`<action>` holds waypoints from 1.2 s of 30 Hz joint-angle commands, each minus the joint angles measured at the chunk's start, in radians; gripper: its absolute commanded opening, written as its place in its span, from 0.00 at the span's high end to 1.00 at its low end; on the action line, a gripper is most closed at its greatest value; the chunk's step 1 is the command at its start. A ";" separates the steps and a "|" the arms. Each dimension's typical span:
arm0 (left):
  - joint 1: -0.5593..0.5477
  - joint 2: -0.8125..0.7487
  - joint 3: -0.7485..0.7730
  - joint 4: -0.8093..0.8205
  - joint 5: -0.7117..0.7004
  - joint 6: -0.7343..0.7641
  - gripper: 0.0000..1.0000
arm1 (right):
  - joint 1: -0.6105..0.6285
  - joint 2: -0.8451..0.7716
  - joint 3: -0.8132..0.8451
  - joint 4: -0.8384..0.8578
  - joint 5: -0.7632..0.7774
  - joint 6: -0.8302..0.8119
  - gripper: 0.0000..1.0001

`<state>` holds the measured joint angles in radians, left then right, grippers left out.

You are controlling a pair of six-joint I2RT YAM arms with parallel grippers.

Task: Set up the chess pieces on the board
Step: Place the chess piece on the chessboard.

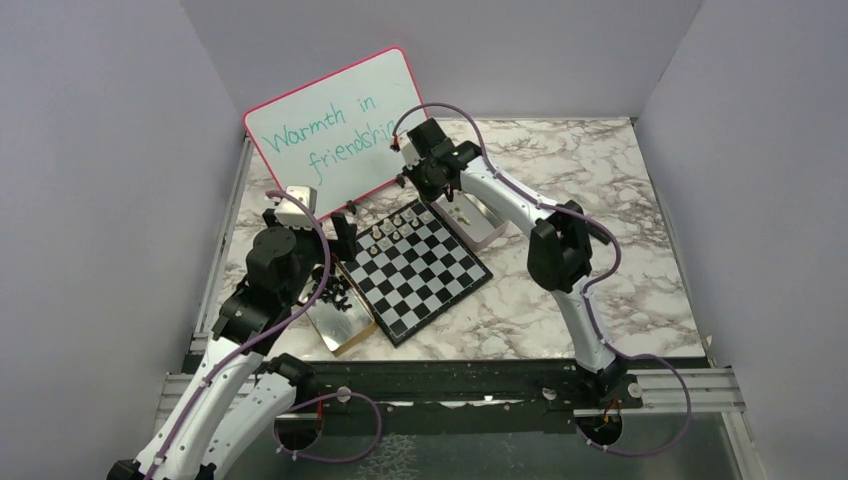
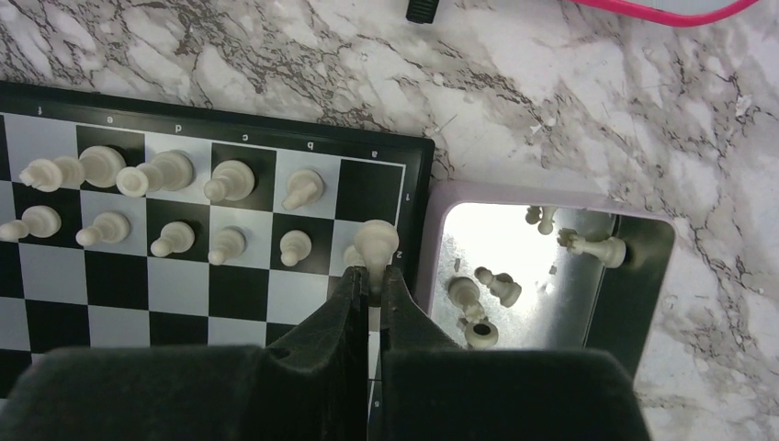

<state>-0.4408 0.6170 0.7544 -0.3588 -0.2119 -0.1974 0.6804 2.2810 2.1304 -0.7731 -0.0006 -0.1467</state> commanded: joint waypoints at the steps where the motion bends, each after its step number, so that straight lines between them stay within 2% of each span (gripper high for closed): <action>1: 0.001 -0.013 -0.013 0.038 -0.013 0.005 0.01 | 0.009 0.060 0.049 -0.006 0.006 -0.022 0.92; 7: 0.011 -0.005 -0.007 0.036 0.011 0.003 0.01 | 0.012 0.141 0.140 -0.062 0.021 -0.040 0.88; 26: 0.016 -0.020 -0.020 0.049 0.016 0.009 0.01 | 0.021 0.193 0.173 -0.078 0.006 -0.027 0.84; 36: 0.016 -0.020 -0.023 0.049 0.012 0.013 0.01 | 0.021 0.194 0.168 -0.071 0.005 -0.031 0.76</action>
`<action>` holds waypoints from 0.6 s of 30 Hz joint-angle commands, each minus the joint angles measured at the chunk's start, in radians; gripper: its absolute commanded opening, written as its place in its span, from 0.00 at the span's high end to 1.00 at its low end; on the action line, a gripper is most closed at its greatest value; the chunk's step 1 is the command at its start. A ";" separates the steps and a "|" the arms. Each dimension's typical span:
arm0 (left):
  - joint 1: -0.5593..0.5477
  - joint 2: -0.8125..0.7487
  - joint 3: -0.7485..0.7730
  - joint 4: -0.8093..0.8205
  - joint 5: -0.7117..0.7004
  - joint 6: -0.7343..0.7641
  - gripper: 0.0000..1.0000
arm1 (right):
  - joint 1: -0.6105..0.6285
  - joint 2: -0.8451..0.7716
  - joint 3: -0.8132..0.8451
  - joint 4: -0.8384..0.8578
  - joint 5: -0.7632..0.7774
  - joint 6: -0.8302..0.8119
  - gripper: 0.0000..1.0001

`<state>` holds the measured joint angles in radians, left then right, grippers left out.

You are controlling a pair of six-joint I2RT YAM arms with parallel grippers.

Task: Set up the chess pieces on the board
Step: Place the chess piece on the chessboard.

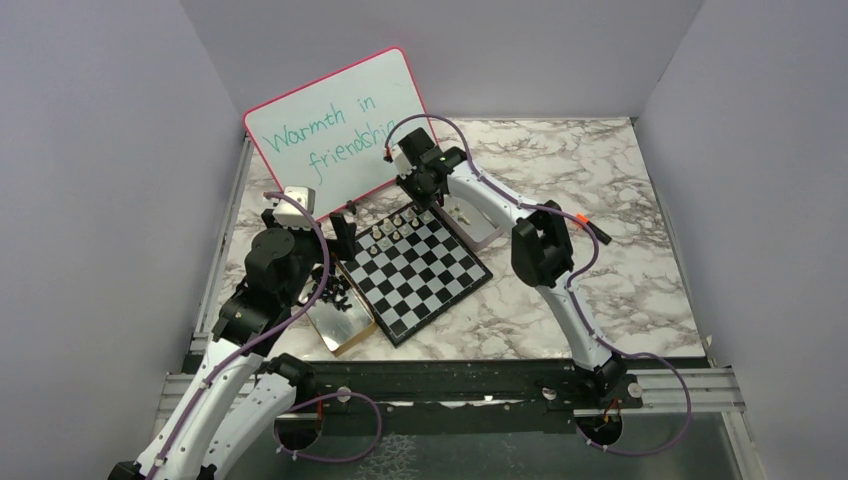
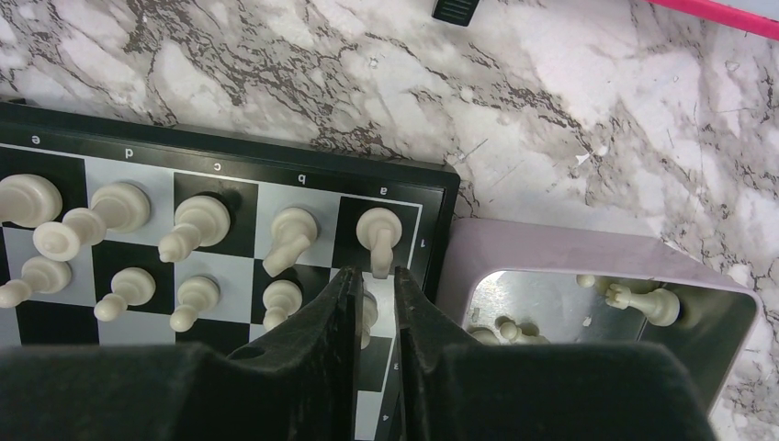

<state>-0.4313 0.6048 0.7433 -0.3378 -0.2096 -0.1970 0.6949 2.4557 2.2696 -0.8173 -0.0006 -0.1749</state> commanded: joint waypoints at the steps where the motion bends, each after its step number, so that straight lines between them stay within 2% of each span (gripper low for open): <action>1: 0.006 -0.007 -0.012 0.028 0.011 0.013 0.01 | 0.006 0.019 0.028 -0.026 0.005 -0.003 0.75; 18: 0.008 0.003 -0.012 0.028 0.017 0.016 0.01 | 0.006 0.006 0.020 0.010 -0.058 -0.001 0.76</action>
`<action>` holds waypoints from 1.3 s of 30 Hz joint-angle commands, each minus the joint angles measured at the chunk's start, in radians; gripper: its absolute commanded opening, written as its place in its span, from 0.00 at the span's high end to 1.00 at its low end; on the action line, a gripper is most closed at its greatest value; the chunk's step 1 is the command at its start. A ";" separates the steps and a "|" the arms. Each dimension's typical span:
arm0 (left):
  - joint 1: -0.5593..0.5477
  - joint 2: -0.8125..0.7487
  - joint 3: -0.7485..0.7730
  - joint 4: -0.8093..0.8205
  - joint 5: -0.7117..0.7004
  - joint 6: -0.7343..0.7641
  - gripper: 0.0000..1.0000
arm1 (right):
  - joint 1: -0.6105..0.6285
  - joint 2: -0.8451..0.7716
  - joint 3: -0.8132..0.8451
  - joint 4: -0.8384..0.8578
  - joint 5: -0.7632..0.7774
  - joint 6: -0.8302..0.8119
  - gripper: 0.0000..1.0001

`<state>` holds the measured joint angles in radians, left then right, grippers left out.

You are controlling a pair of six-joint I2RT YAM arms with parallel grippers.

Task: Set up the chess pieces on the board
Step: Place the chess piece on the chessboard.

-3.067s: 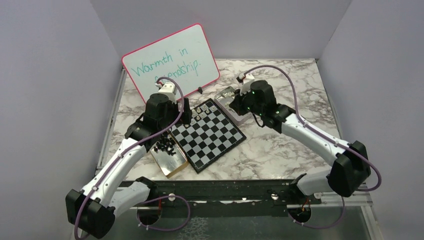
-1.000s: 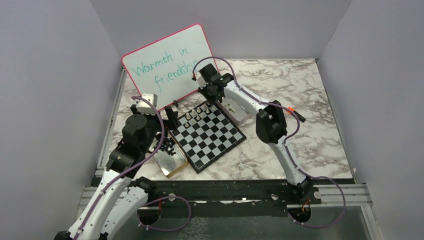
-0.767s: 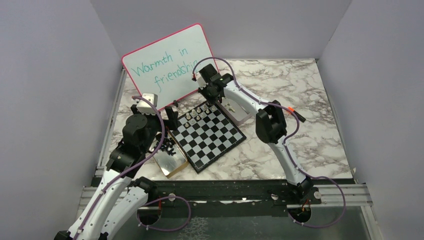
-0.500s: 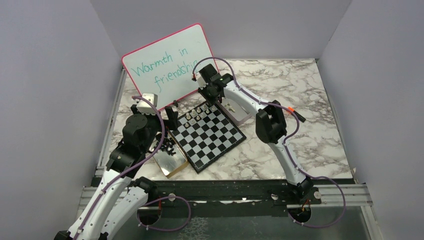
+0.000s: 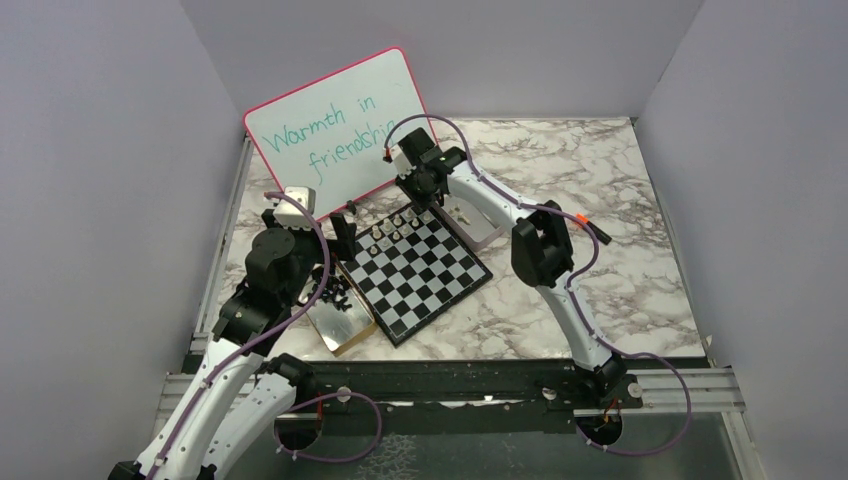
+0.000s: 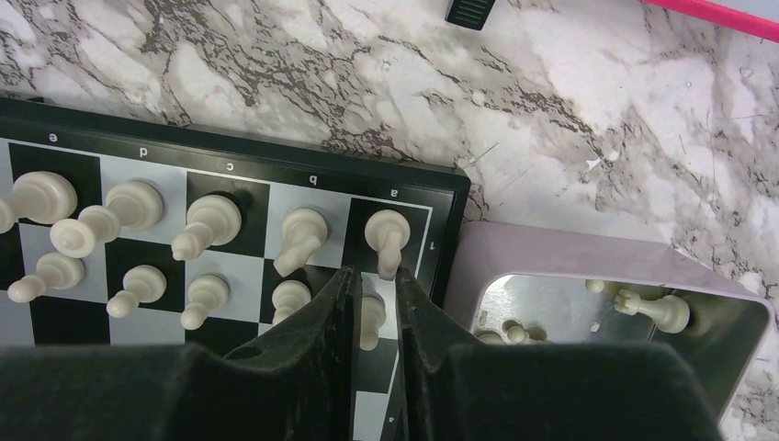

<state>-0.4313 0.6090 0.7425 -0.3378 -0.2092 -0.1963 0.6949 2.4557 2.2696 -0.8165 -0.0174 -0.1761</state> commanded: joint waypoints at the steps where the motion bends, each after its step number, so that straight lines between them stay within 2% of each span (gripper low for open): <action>1: 0.008 -0.001 -0.011 0.028 0.017 0.015 0.01 | 0.006 0.005 0.018 0.009 -0.043 0.001 0.76; 11: 0.008 0.003 -0.011 0.031 0.025 0.015 0.01 | 0.006 0.000 0.018 -0.005 -0.018 0.007 0.85; 39: 0.008 0.004 -0.012 0.032 0.030 0.015 0.01 | 0.006 -0.040 0.004 -0.039 0.047 0.056 0.88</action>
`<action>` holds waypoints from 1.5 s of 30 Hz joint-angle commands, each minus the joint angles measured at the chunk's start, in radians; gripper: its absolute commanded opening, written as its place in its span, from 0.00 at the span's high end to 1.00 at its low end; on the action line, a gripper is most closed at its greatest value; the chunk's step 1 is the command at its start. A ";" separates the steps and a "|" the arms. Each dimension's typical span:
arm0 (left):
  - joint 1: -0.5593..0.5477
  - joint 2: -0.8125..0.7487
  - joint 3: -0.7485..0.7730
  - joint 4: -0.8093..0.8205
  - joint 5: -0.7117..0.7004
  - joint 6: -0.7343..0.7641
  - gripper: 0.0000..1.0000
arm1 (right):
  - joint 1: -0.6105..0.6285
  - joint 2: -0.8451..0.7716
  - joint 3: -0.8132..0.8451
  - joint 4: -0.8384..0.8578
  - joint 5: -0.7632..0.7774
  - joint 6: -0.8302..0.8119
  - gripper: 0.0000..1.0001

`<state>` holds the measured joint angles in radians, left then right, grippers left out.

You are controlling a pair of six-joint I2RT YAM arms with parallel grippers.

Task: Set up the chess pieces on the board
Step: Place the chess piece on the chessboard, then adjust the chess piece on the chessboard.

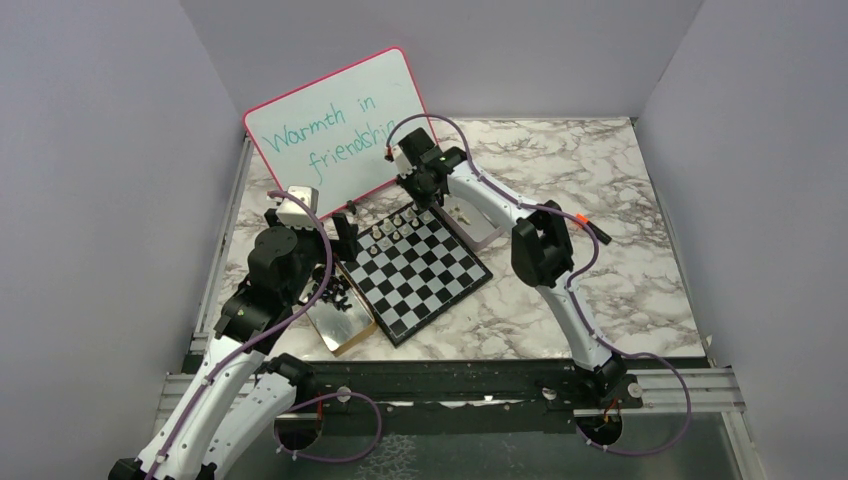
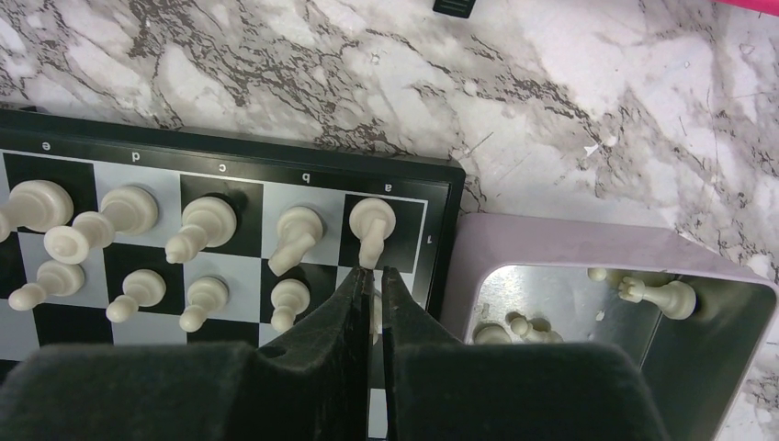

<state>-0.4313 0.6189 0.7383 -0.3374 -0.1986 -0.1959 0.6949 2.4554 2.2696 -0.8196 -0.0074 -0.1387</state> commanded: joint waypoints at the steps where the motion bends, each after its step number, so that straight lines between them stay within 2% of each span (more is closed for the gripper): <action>1: 0.008 -0.005 -0.008 0.032 0.019 0.014 0.01 | 0.006 -0.040 0.004 -0.036 0.040 0.020 0.88; 3: 0.008 -0.005 -0.008 0.033 0.019 0.013 0.01 | 0.006 -0.046 0.002 -0.032 0.040 0.025 0.87; 7: 0.008 -0.004 -0.007 0.032 0.021 0.013 0.01 | 0.006 -0.071 -0.007 -0.002 0.019 0.046 0.76; 11: 0.008 -0.004 -0.008 0.031 0.019 0.015 0.01 | 0.006 -0.113 -0.053 0.072 0.012 0.075 0.72; 24: 0.009 -0.009 -0.008 0.033 0.021 0.013 0.01 | 0.006 -0.098 -0.094 0.158 -0.013 0.135 0.69; 34: 0.009 -0.004 -0.008 0.032 0.024 0.013 0.01 | 0.006 -0.070 -0.127 0.188 0.063 0.152 0.67; 40: 0.009 -0.005 -0.008 0.033 0.022 0.014 0.01 | 0.006 -0.066 -0.135 0.202 0.049 0.148 0.73; 45: 0.011 -0.002 -0.008 0.032 0.024 0.013 0.01 | 0.006 -0.055 -0.125 0.200 0.041 0.148 0.74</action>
<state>-0.4263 0.6189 0.7383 -0.3374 -0.1944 -0.1959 0.6949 2.3768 2.1437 -0.6456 0.0261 0.0036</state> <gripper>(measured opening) 0.989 0.262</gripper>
